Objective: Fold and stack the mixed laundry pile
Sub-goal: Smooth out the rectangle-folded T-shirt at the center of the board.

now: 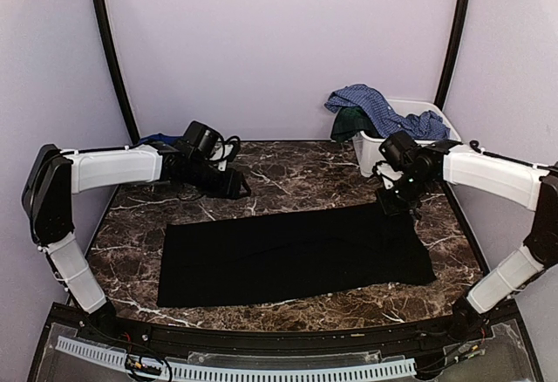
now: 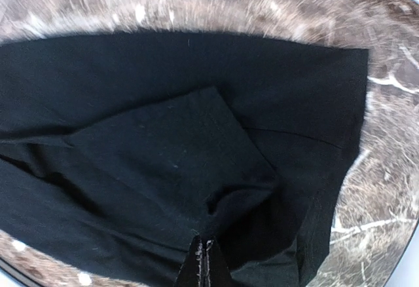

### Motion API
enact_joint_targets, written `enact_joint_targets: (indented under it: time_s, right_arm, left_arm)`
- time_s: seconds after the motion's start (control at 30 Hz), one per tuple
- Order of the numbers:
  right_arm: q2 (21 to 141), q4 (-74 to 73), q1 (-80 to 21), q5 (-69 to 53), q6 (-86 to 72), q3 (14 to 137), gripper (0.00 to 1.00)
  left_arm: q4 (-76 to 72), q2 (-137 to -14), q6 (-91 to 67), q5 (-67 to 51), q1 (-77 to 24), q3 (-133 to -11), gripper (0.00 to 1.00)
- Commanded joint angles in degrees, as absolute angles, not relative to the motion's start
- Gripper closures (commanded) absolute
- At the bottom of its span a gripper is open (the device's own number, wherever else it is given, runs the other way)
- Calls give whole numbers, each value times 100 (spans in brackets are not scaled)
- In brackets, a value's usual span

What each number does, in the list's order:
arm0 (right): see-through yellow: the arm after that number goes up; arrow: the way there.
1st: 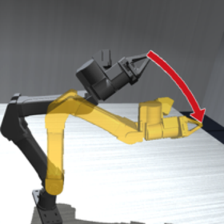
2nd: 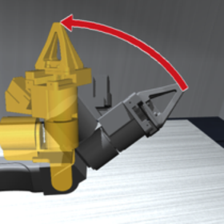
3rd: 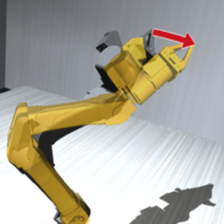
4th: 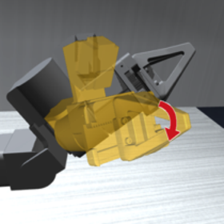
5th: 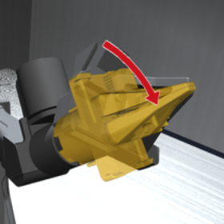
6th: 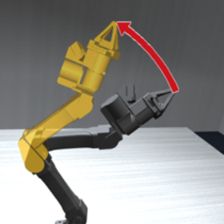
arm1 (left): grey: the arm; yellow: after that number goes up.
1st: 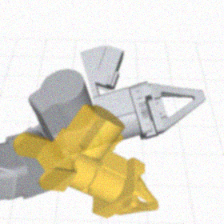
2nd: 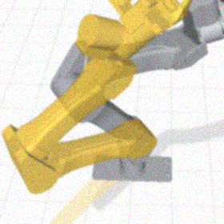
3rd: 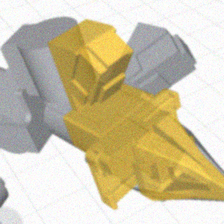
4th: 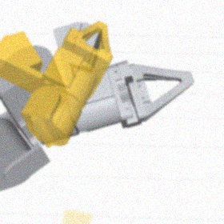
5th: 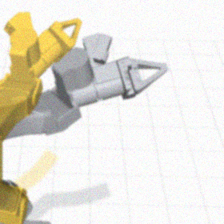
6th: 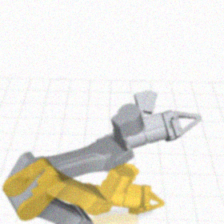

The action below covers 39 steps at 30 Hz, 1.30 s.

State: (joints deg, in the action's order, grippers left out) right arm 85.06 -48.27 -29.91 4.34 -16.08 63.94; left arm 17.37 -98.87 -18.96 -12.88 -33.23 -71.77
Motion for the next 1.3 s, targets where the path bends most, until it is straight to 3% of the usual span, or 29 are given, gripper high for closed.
enact_joint_targets:
  time_s: [0.0, 0.37, 0.6, 0.93, 1.27]
  right_arm:
    - [7695, -4925, -2923, 192, -2251, 6237, 100]
    - [6858, -5081, -3048, -179, -3216, 5518, 100]
    - [6121, -4593, -3057, -531, -4003, 4472, 100]
    - [5537, -4652, -3061, -456, -4498, 3979, 100]
    - [5277, -4843, -3085, -290, -4768, 3756, 100]
  left_arm:
    - [1049, -10227, -1224, -1619, -3716, -7683, 43]
    - [951, -12261, -330, -2161, -4737, -10133, 44]
    - [1077, -13438, -427, -2332, -5116, -11457, 45]
    - [2032, -15361, -966, -2956, -5246, -14134, 41]
    - [1658, -15739, -1150, -3558, -5343, -14312, 34]
